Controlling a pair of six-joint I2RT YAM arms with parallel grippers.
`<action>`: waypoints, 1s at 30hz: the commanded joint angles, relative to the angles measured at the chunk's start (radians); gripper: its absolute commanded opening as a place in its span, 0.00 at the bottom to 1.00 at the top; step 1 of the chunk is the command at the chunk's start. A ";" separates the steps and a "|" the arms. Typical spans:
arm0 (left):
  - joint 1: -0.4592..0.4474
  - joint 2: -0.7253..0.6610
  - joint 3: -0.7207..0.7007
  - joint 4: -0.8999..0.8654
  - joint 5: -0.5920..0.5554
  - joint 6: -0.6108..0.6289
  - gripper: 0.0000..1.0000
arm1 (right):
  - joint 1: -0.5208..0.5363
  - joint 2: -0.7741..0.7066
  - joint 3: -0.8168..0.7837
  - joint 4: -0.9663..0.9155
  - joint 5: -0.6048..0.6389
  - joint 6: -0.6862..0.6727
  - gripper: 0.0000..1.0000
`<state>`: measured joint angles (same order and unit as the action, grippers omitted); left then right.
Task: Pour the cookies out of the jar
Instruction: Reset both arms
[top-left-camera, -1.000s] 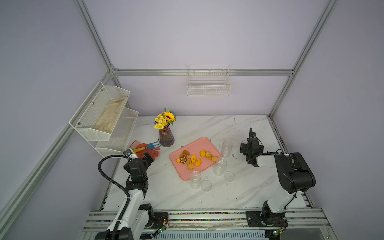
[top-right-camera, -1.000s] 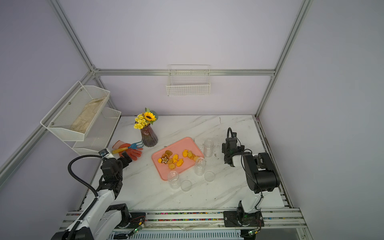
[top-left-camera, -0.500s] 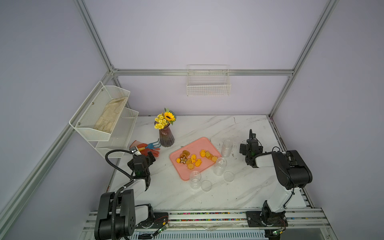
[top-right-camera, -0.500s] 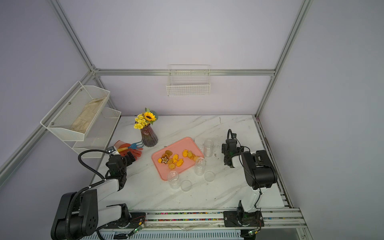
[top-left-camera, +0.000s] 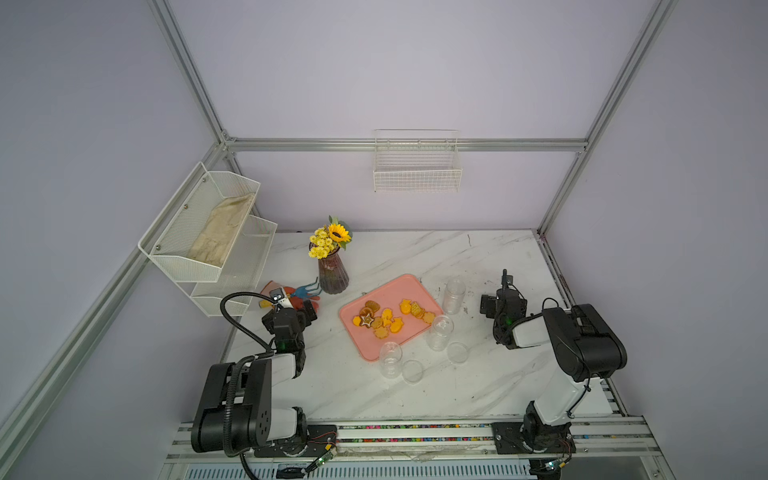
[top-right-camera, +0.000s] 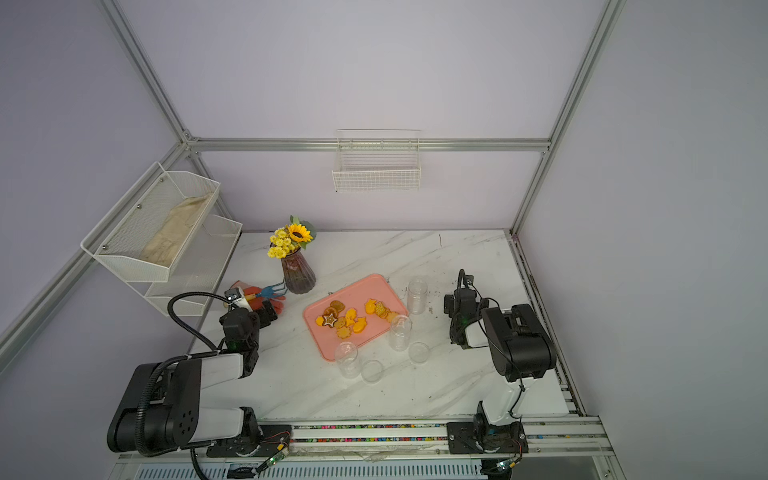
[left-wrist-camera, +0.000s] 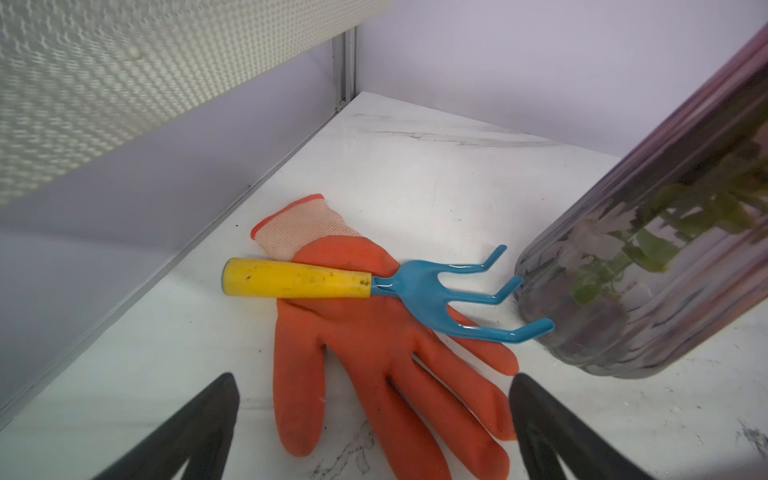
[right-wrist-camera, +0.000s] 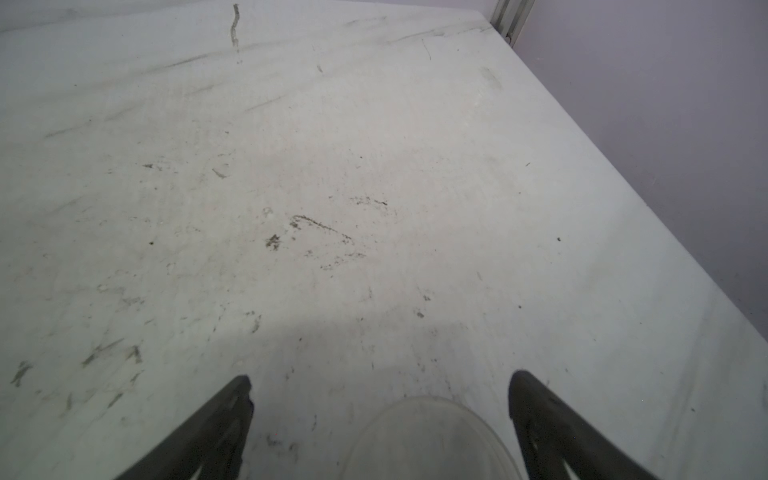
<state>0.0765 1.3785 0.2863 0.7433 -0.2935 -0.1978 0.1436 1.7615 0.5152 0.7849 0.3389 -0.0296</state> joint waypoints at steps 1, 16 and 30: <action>-0.014 0.014 0.037 0.104 0.024 0.060 1.00 | -0.007 -0.023 -0.012 0.077 -0.022 -0.021 0.97; -0.022 0.117 -0.007 0.271 0.093 0.109 1.00 | -0.007 -0.014 -0.063 0.166 -0.122 -0.057 0.97; -0.024 0.146 0.113 0.082 0.154 0.137 1.00 | -0.033 0.020 -0.043 0.157 -0.197 -0.029 0.97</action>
<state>0.0574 1.5242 0.3271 0.8295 -0.1600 -0.0887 0.1268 1.7641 0.4583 0.9295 0.1726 -0.0635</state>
